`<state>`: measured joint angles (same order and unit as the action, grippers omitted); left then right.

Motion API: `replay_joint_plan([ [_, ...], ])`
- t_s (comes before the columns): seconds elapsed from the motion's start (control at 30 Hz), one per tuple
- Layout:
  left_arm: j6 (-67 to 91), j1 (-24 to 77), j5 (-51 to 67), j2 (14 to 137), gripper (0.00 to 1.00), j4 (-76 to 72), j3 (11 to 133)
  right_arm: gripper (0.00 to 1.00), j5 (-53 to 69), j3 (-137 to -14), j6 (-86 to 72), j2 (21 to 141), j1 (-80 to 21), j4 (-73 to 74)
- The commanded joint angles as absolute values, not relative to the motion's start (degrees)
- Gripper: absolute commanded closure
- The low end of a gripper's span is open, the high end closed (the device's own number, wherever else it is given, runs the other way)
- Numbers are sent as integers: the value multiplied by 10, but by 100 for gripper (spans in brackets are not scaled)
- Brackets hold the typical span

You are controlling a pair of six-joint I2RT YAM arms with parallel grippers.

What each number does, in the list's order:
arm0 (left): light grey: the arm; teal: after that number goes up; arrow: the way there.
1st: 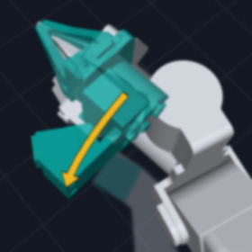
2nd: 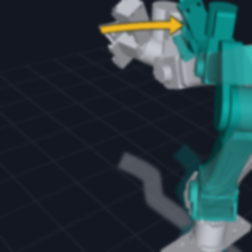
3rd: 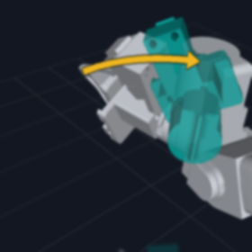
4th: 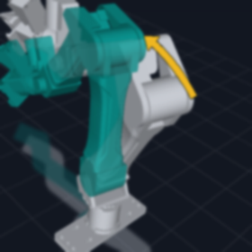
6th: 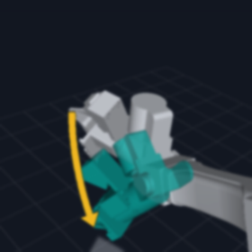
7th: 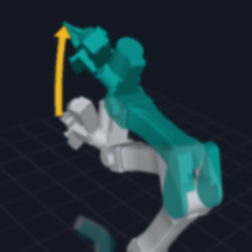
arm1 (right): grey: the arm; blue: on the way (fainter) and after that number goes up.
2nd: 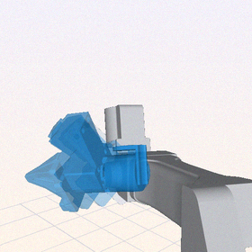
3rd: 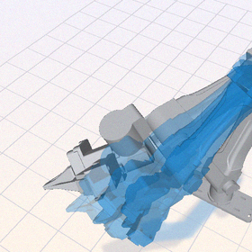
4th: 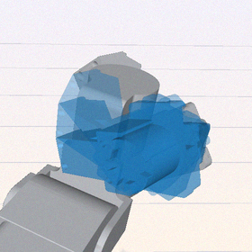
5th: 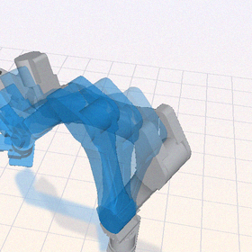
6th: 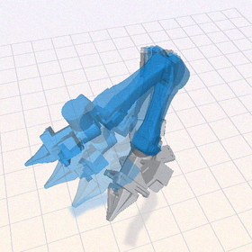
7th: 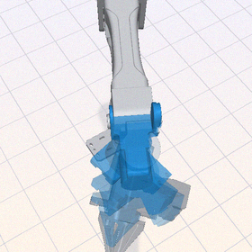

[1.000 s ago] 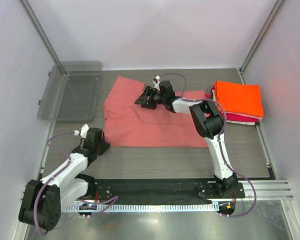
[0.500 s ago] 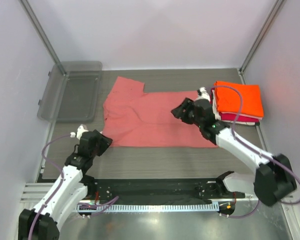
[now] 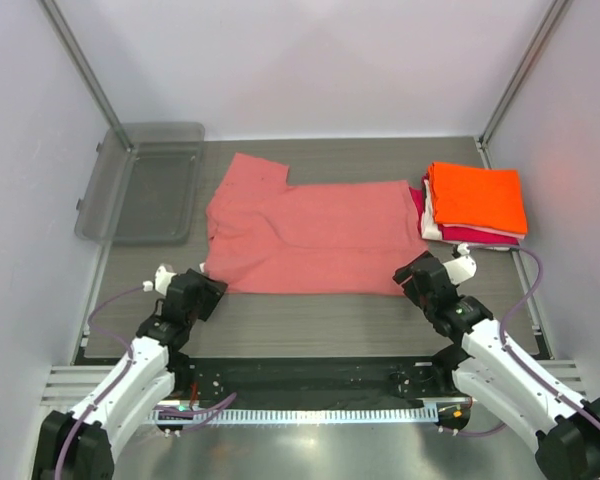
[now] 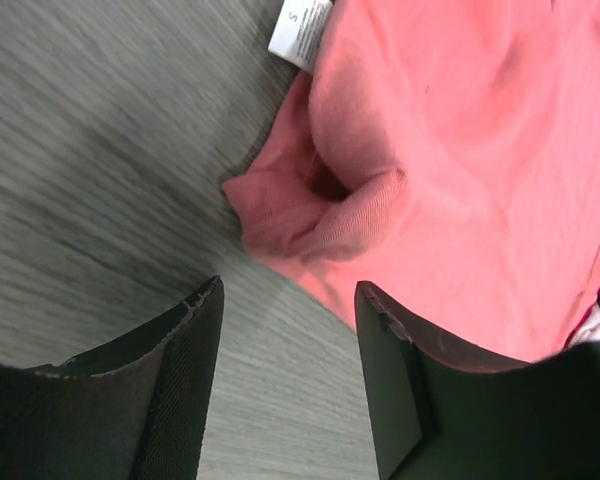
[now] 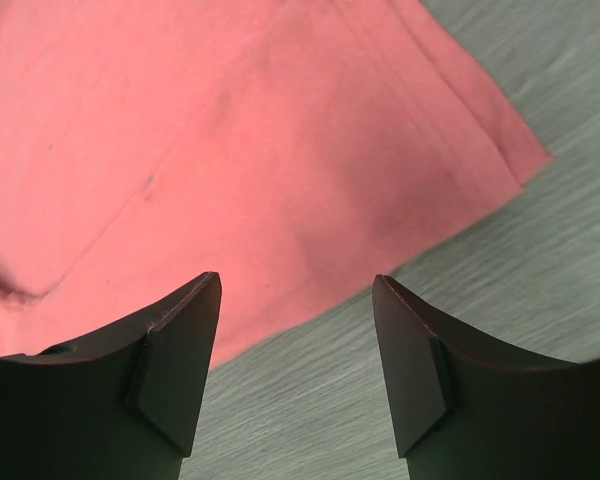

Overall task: Fold and stack the t-shirts
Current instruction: Fold the tshirt

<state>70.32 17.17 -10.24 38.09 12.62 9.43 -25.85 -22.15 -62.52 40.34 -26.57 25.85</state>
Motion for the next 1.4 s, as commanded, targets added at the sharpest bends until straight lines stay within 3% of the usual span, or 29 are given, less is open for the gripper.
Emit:
replay_joint_plan([
  [0.0, 734, 174, -142, 417, 46, 27, 74, 32, -313, -207, -683, 399, -266, 289],
  [0.07, 741, 175, -148, 436, 51, 9, 69, 32, -316, -195, -706, 396, -266, 294],
  [0.37, 734, 176, -191, 519, 100, -52, 84, 32, -377, -174, -751, 401, -265, 294],
  [0.53, 714, 176, -187, 512, 100, -36, 105, 26, -415, -186, -755, 443, -265, 295],
  [0.73, 709, 176, -179, 485, 100, -10, 113, 30, -421, -190, -790, 492, -261, 280],
  [0.8, 708, 175, -180, 474, 100, -2, 118, 35, -426, -194, -790, 515, -258, 269],
  [0.87, 701, 175, -181, 464, 100, 19, 125, 52, -430, -206, -790, 540, -251, 257],
  [0.93, 697, 175, -187, 457, 100, 28, 130, 58, -437, -214, -783, 557, -248, 244],
  [1.0, 693, 175, -197, 452, 100, 35, 134, 73, -439, -228, -773, 581, -236, 239],
  [1.07, 689, 175, -201, 451, 100, 43, 137, 99, -432, -239, -760, 591, -222, 231],
  [1.3, 679, 174, -200, 501, 100, 36, 177, 99, -433, -273, -733, 570, -212, 230],
  [1.37, 659, 167, -197, 536, 100, 34, 237, 99, -434, -303, -715, 563, -210, 230],
])
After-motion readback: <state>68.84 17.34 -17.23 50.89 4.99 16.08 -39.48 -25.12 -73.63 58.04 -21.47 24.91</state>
